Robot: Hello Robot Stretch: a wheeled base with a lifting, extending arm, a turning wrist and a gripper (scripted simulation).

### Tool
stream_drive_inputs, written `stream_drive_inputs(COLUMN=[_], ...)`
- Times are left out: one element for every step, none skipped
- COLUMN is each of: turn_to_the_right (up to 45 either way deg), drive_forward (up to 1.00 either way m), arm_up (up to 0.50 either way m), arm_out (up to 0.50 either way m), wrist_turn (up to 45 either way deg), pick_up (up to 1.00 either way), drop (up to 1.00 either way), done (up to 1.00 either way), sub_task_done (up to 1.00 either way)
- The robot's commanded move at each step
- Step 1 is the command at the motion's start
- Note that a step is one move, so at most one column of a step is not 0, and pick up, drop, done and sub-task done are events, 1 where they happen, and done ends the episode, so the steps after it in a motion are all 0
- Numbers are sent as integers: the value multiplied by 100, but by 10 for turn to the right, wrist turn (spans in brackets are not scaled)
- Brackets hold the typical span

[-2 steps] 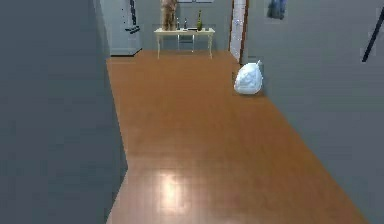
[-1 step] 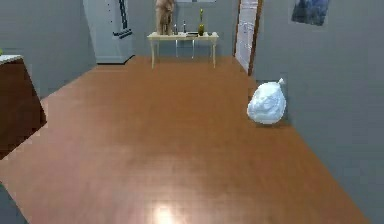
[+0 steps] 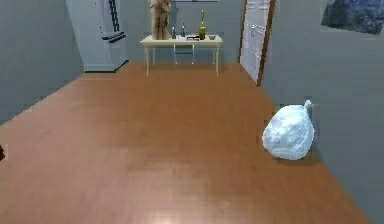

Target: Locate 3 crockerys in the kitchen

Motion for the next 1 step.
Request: stream_drive_inputs(turn_to_the_right=[-420], drive_forward=[0], arm_up=[0], arm_out=[0], wrist_turn=[0], pick_up=[0], drop=[0], done=[0], sub_task_done=[0])
